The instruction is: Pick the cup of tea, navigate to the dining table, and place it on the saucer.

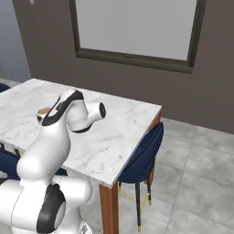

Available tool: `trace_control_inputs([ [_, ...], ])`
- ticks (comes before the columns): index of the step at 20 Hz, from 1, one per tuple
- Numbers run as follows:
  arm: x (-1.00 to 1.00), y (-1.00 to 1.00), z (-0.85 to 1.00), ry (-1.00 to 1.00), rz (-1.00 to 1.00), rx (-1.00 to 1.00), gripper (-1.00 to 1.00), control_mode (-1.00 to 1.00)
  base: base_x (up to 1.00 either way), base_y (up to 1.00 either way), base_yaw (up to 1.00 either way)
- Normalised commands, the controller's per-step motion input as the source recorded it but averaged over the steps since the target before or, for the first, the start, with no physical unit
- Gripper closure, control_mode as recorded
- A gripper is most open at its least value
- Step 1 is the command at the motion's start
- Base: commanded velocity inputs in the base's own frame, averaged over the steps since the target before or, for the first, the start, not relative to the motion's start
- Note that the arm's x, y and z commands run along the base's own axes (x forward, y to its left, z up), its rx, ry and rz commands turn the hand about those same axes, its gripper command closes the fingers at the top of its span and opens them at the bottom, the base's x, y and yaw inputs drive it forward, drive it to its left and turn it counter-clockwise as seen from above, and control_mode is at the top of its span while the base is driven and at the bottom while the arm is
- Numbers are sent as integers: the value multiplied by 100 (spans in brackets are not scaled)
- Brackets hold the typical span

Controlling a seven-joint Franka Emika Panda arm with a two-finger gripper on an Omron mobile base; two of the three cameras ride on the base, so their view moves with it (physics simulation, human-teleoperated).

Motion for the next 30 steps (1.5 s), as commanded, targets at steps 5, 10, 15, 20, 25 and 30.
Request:
trace_control_inputs([
  [5,26,11,-3,15,-9,1,100,-100,0,0,0],
  [10,23,13,0,26,-6,0,100,-100,0,0,0],
  [15,16,14,-1,12,-6,0,100,-100,0,0,0],
  [20,16,18,-16,3,-5,0,100,-100,0,0,0],
  [25,2,23,-44,-8,-3,-6,100,-100,0,0,0],
  [30,4,16,-64,-11,-2,-5,100,-100,0,0,0],
])
